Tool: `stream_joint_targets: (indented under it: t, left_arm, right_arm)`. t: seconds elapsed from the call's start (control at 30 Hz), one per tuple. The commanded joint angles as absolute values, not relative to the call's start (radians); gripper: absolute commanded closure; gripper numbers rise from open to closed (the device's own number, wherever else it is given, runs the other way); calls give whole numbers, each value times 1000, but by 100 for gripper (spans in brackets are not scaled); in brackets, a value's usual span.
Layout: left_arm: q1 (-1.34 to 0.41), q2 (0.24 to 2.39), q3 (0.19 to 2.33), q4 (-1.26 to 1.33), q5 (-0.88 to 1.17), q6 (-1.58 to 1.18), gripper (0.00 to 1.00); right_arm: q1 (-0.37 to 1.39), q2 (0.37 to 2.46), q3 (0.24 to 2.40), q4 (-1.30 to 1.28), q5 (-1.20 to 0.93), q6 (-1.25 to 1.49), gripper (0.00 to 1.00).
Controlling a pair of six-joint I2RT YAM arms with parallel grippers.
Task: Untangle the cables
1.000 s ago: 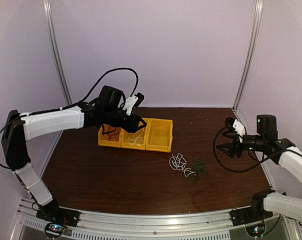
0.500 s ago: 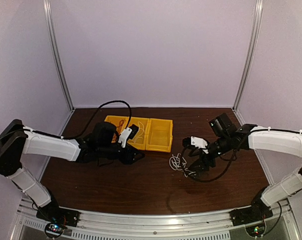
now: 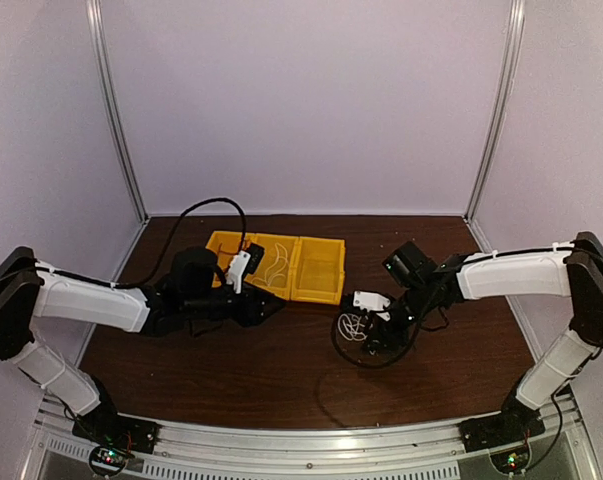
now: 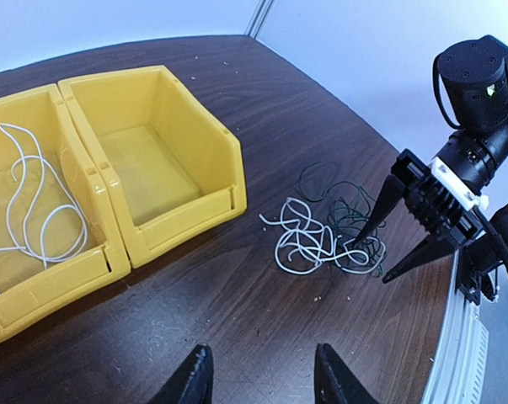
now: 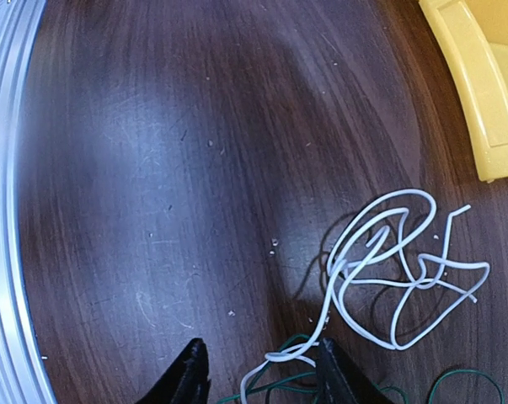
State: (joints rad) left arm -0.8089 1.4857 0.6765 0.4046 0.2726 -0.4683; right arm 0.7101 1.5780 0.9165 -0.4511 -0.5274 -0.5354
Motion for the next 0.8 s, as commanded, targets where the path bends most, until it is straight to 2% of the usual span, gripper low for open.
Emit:
stream_joint_targets:
  t: [0.0, 0.2, 0.27, 0.5, 0.77]
  left_arm:
    - [-813, 1482, 651, 483, 271, -492, 58]
    - [-817, 1502, 644, 522, 283, -497, 58]
    - [-830, 1510, 632, 571, 290, -475, 58]
    - [-998, 1556, 632, 858, 281, -194, 52]
    - [-1081, 1761, 712, 1146, 328, -187, 50]
  right_arm:
    - [713, 1588, 945, -424, -478, -493, 62]
    - [711, 1607, 945, -411, -459, -483, 88]
    - [712, 1592, 953, -420, -460, -485, 100]
    - [711, 1456, 1094, -672, -616, -575, 100]
    - [713, 1393, 1166, -769, -720, -569, 100]
